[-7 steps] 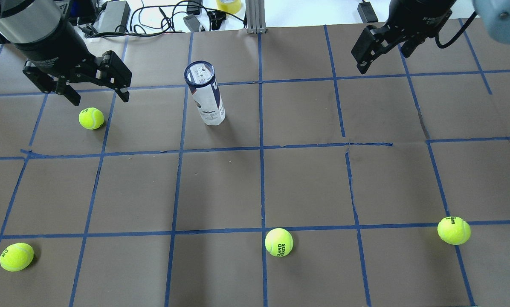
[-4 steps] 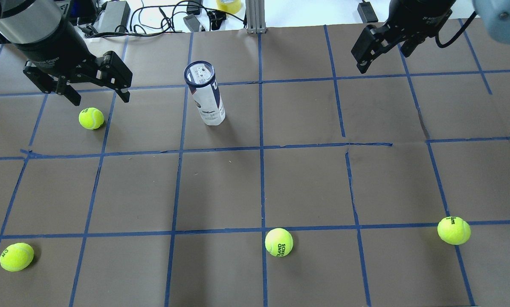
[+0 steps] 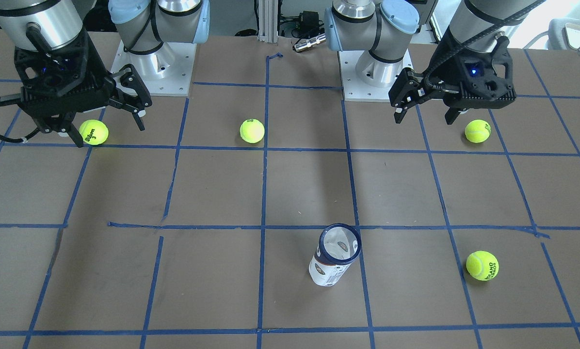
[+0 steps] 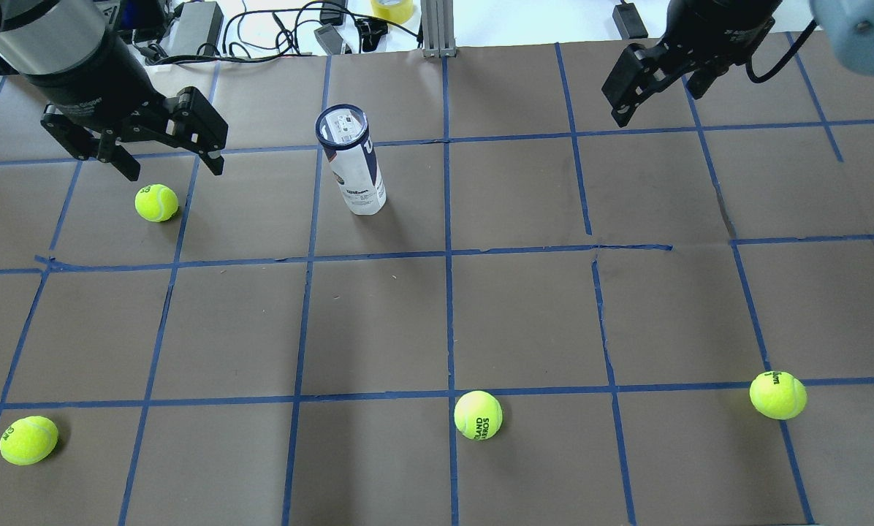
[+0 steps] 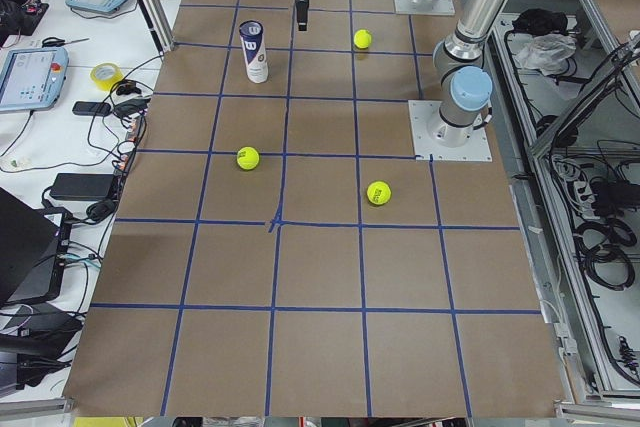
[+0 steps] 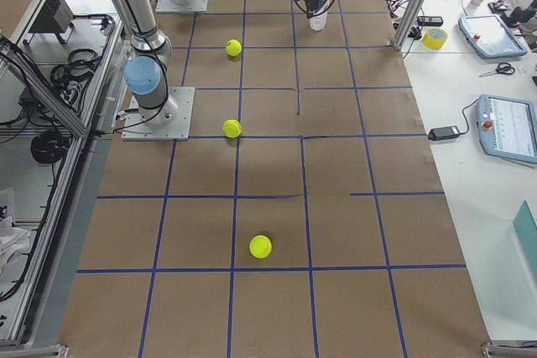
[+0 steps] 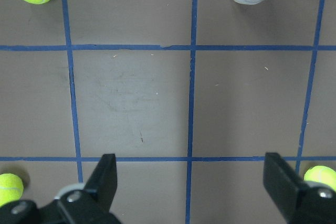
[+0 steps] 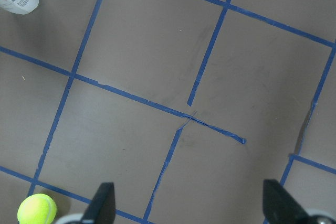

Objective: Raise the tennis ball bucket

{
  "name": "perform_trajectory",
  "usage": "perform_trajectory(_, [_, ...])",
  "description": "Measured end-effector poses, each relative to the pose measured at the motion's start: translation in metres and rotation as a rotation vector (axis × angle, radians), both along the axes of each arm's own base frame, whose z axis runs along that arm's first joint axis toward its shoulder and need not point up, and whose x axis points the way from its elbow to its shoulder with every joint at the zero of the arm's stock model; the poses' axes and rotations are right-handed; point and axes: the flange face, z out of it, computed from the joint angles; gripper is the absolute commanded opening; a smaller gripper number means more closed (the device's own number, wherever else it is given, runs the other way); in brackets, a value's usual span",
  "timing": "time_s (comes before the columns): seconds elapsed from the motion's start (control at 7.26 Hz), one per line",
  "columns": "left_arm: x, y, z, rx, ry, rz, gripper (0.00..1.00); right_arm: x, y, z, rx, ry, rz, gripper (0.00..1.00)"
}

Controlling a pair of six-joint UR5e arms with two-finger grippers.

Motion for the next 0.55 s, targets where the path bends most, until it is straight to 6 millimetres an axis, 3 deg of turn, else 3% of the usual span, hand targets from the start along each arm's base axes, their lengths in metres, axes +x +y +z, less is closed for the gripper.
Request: perform_trajectory(0.55, [-0.0009,-0.0012,-0.0016,0.002,0.004,0.000,1.00,-0.0009,0.0009,0.0012,0.002,-0.003,-0.030,1.00])
